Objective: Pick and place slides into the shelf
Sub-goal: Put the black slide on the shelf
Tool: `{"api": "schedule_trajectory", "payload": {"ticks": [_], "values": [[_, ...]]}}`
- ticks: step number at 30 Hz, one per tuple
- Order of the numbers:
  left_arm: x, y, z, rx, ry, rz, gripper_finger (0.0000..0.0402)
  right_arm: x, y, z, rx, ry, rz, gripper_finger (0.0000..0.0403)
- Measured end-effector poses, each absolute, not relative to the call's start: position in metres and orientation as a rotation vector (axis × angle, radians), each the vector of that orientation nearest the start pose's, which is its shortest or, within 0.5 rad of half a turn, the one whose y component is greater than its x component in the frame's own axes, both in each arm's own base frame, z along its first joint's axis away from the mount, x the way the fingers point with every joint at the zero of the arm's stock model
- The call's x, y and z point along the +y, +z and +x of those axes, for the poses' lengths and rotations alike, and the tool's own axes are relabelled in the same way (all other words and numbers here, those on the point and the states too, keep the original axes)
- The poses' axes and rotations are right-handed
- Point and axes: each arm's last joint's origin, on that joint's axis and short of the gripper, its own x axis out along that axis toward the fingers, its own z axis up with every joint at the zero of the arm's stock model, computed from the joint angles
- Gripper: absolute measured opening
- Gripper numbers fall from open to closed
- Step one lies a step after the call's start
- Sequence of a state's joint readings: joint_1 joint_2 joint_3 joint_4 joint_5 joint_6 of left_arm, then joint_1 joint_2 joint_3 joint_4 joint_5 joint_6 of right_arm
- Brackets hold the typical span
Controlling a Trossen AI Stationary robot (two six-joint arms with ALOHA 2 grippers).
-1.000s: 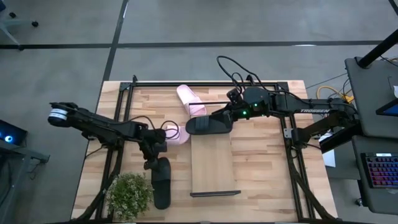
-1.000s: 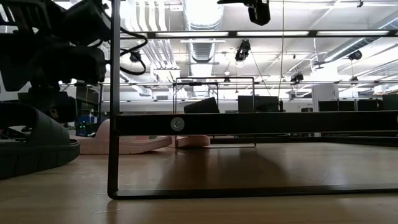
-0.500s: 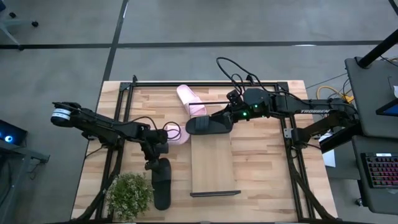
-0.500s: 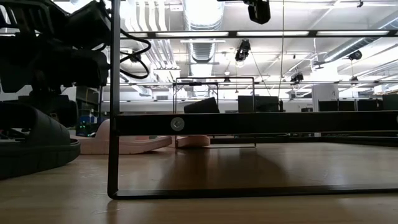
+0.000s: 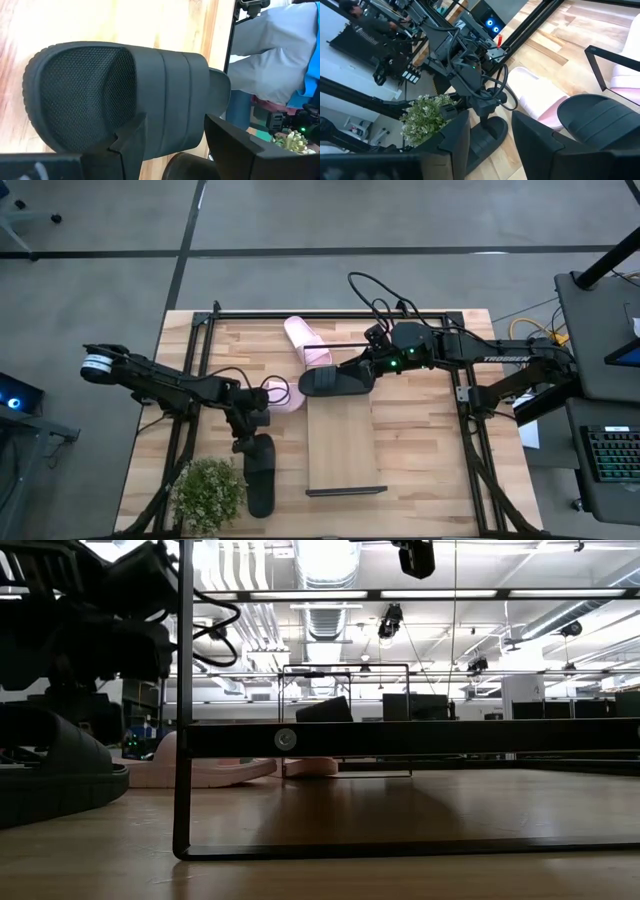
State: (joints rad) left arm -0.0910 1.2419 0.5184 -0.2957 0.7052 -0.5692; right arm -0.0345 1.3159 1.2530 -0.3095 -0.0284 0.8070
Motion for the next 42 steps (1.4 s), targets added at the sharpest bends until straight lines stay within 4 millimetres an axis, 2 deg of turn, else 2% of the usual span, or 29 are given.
{"api": "schedule_trajectory", "payload": {"ticks": [10,15,23,42], "values": [[-0.034,0.168,0.2,1.142,-0.427,-0.806,0.0184,-0.009,0.368,0.292,0.351,-0.156,0.811,0.0142],[-0.028,0.17,0.196,1.132,-0.357,-0.799,0.0184,-0.009,0.368,0.292,0.352,-0.154,0.814,0.0137],[-0.026,0.164,0.197,1.156,-0.326,-0.799,0.0184,-0.009,0.368,0.292,0.352,-0.151,0.814,0.0142],[-0.028,0.159,0.204,1.148,-0.399,-0.852,0.0184,-0.006,0.368,0.292,0.355,-0.143,0.812,0.0145]]}}
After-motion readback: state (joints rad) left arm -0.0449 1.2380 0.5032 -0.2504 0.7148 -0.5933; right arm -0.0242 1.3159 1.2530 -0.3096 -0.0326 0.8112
